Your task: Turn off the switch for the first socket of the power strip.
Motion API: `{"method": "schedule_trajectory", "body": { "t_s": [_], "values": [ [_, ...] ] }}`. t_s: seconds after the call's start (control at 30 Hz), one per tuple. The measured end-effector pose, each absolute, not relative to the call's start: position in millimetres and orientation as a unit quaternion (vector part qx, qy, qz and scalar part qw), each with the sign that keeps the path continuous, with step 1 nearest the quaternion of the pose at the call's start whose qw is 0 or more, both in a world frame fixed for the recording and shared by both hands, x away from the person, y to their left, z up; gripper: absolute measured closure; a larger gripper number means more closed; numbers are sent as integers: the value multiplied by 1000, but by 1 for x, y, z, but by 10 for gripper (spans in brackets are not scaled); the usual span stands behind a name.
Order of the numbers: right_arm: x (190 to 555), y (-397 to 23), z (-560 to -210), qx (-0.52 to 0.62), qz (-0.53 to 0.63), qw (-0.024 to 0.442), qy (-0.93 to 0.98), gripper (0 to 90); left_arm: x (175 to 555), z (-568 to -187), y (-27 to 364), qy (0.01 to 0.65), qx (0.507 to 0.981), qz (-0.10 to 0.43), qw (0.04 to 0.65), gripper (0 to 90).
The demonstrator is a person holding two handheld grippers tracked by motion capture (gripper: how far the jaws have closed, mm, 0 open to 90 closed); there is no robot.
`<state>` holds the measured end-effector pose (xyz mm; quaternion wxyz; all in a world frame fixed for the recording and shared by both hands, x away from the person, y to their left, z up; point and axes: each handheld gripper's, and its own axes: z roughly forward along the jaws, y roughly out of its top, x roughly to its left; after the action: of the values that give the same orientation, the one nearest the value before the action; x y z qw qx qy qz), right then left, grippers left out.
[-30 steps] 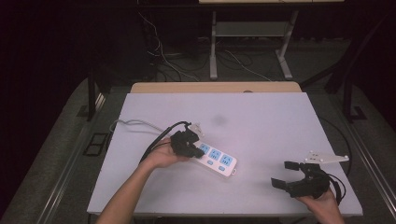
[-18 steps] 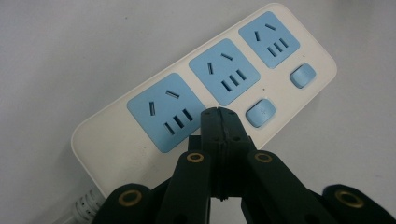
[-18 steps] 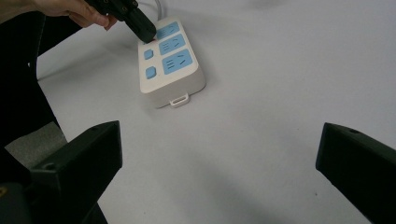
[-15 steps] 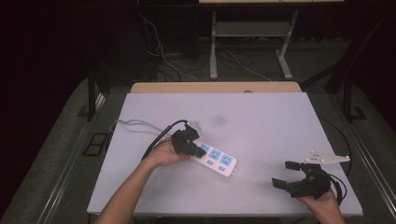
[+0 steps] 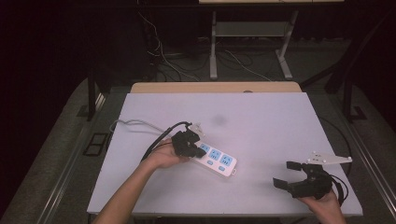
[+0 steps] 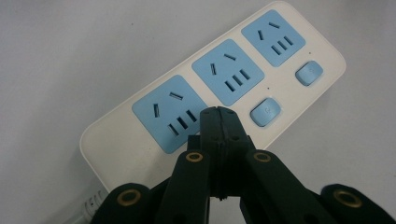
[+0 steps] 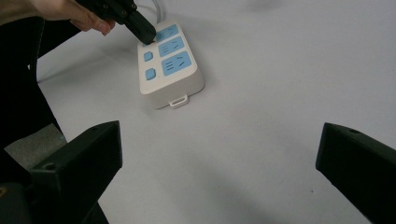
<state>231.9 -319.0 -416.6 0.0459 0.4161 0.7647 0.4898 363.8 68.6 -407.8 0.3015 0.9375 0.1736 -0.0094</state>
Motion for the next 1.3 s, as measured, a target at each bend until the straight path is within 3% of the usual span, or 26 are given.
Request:
{"method": "schedule_trajectory", "body": {
  "t_s": [1.3],
  "values": [
    [234, -323, -417, 422, 492, 50, 760, 2, 360, -402, 74, 196, 921, 11, 335, 892]
  ]
}}
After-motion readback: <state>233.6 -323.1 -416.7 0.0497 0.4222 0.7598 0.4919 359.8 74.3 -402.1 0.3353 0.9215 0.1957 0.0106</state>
